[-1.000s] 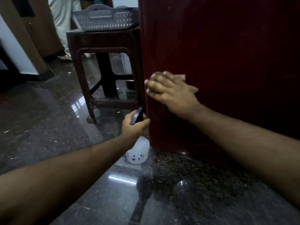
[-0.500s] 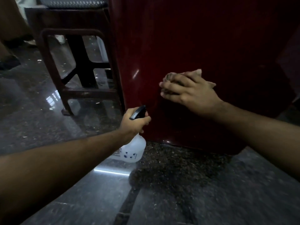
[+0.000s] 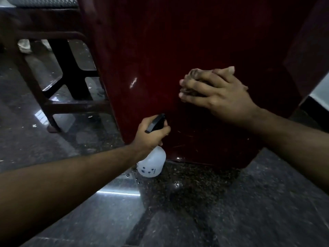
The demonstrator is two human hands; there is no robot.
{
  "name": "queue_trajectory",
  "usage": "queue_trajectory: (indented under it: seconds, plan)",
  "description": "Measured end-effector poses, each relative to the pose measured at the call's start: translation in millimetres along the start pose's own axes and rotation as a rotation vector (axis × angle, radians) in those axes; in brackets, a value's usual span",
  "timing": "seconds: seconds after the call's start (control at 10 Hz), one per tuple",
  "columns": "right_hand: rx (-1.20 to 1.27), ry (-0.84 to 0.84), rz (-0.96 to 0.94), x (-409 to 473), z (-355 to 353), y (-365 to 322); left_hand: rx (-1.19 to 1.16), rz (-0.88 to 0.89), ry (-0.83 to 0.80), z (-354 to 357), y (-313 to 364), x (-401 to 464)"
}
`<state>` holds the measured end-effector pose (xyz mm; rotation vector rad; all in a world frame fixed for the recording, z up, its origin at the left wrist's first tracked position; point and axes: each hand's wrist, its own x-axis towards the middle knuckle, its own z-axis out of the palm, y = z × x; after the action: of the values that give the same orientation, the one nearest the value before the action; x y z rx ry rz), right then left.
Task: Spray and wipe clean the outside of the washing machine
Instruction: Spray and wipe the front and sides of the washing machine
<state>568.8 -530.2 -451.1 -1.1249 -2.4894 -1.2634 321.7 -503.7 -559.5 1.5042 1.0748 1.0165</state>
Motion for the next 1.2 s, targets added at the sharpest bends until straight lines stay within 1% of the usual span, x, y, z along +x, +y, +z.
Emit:
queue_trajectory:
  seconds: [0.1, 0.2, 0.3, 0.4, 0.5, 0.6, 0.7, 0.8, 0.9, 1.0, 1.1, 1.2]
  plan:
    - [-0.042, 0.013, -0.105, -6.7, 21.9, -5.1, -0.047, -0.008, 0.012, 13.9, -0.2, -2.8]
    - [-0.078, -0.103, -0.374, -49.2, 37.3, -5.7, -0.029, 0.030, -0.066, 24.9, -6.7, -13.2]
    - [-0.032, -0.231, -0.360, -95.8, 36.1, 9.1, 0.028, 0.108, -0.170, 39.9, -8.0, -16.2]
    - [0.080, -0.126, -0.117, -109.7, 19.7, 31.8, 0.055, 0.170, -0.218, 59.7, -2.1, -10.1]
    - [0.002, -0.016, -0.012, -94.1, 8.2, 37.0, 0.004, 0.175, -0.216, 81.0, 1.6, -2.1]
    - [-0.051, 0.029, -0.052, -99.4, 26.2, 30.2, -0.054, 0.160, -0.185, 95.1, -1.0, 0.3]
    - [-0.177, -0.059, -0.274, -139.2, 36.4, 35.5, -0.072, 0.153, -0.190, 102.2, -5.6, -2.3]
    - [-0.235, -0.091, -0.329, -175.8, 27.7, 47.8, -0.062, 0.150, -0.227, 109.4, -8.8, -4.6]
    - [-0.317, -0.027, -0.226, -181.7, 14.6, 61.7, -0.060, 0.167, -0.257, 120.3, -9.3, -1.2]
    - [-0.275, 0.111, 0.001, -163.0, 12.9, 57.5, -0.095, 0.166, -0.236, 135.1, -9.5, 6.6]
    - [-0.218, 0.073, -0.040, -163.6, 32.5, 38.8, -0.121, 0.152, -0.227, 148.2, -9.2, 8.3]
    - [-0.270, -0.118, -0.246, -198.2, 43.8, 38.4, -0.104, 0.159, -0.274, 158.1, -9.1, 1.7]
